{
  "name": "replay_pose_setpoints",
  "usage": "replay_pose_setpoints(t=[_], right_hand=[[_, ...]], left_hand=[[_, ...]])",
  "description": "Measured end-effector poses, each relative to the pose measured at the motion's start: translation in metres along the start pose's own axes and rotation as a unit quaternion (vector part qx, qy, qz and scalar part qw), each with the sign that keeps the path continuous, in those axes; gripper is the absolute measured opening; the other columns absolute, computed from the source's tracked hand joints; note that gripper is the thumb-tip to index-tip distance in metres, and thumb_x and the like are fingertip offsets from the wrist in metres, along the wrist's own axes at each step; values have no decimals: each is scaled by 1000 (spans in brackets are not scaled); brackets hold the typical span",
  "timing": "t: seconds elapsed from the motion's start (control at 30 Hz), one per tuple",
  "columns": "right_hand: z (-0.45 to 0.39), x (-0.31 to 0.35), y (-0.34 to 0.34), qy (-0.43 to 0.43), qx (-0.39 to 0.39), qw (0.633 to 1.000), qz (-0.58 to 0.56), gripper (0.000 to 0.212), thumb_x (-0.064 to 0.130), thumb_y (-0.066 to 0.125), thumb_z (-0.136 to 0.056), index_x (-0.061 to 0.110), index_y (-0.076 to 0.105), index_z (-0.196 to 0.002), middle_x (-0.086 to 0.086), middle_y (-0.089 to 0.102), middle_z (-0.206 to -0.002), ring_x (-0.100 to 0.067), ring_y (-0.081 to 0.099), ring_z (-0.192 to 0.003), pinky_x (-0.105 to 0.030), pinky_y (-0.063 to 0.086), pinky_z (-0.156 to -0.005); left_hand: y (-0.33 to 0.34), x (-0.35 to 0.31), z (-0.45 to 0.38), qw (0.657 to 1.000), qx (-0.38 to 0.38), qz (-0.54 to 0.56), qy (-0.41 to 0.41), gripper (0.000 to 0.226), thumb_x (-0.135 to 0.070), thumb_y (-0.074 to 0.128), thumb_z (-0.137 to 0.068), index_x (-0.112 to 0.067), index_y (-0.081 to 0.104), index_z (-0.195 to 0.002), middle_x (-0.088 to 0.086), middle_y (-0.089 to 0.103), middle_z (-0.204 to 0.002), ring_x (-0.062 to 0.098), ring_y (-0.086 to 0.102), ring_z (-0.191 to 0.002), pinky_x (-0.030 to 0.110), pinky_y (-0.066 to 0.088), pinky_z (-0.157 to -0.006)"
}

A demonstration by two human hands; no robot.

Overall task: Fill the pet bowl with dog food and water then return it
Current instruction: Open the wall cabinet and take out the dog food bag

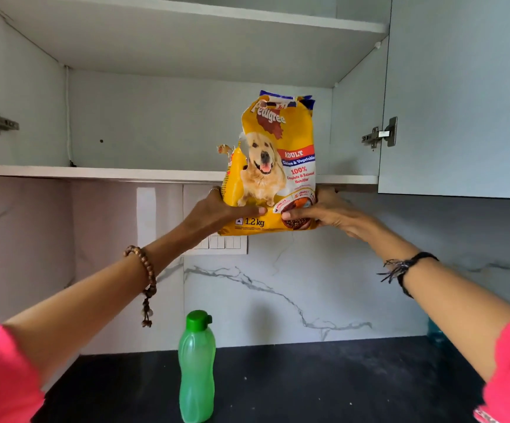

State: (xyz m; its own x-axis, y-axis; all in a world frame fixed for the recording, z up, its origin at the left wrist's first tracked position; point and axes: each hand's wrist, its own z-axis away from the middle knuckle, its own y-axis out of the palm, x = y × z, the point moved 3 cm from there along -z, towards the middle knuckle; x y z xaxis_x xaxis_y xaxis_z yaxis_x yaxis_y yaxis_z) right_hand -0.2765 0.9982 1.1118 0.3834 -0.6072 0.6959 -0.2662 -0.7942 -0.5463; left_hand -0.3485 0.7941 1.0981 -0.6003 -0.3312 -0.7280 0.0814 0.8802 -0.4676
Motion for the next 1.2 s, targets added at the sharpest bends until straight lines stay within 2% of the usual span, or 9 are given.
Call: replay_pose_setpoints(t=[0.13,0.23,0.3,0.43,0.53,0.9,0.97,1.1,1.2], right_hand=[[20,-23,22,-3,9,1000,-29,77,29,87,-59,20,49,-125,18,62,-100,1,59,-99,-11,51,-79],[34,-49,36,18,3,999,-47,111,63,86,-27,25,47,-124,18,64,-105,5,59,-99,-9,47,-76],[45,-67,47,29,7,998,-55,116,67,83,-24,26,44,-125,17,63,-108,4,59,-99,-11,47,-75],[66,-112,67,68,20,994,-81,100,38,91,-42,24,42,-128,7,63,-117,-12,59,-111,-23,54,-85],[80,-144,78,91,23,992,-86,104,38,92,-42,26,39,-131,4,61,-123,-13,58,-114,-39,48,-100],[113,-250,104,187,17,978,-85,94,21,92,-47,25,43,-127,3,63,-117,-14,60,-111,-40,50,-97],[119,-269,109,204,9,976,-73,86,16,91,-50,24,48,-123,4,64,-114,-13,61,-108,-38,51,-95],[131,-302,123,221,-14,973,-61,70,3,87,-56,21,52,-114,12,63,-102,6,63,-91,-9,51,-70],[136,-327,133,234,-6,970,-59,64,3,86,-59,29,51,-107,17,61,-99,10,61,-85,-5,48,-64]], left_hand=[[15,20,24,999,-20,-38,-19,88,-57,76,-64,-13,38,-131,4,56,-123,23,59,-105,31,49,-76],[30,36,42,999,-12,-41,-29,94,-58,77,-56,-13,38,-129,5,57,-123,25,59,-105,37,52,-83],[43,48,55,999,-6,-35,-31,96,-55,80,-54,-13,37,-130,2,57,-119,23,58,-104,37,51,-85],[72,75,77,999,2,-37,-28,87,-42,82,-62,-12,36,-128,-1,54,-111,19,54,-98,30,46,-80],[93,97,87,999,24,-27,-35,90,-43,84,-58,-12,35,-127,6,57,-121,25,57,-107,37,51,-86],[173,168,98,996,60,-4,-61,92,-37,90,-48,-19,35,-120,1,55,-118,20,55,-109,36,49,-89],[186,178,99,995,67,-4,-69,97,-43,88,-45,-18,36,-123,-2,53,-117,18,54,-109,36,49,-89],[214,200,103,992,88,-21,-87,95,-51,84,-45,-21,37,-122,-4,54,-115,15,55,-106,31,50,-87],[234,218,104,986,117,-20,-113,98,-51,84,-46,-23,35,-126,-4,53,-120,14,54,-110,37,49,-94]])
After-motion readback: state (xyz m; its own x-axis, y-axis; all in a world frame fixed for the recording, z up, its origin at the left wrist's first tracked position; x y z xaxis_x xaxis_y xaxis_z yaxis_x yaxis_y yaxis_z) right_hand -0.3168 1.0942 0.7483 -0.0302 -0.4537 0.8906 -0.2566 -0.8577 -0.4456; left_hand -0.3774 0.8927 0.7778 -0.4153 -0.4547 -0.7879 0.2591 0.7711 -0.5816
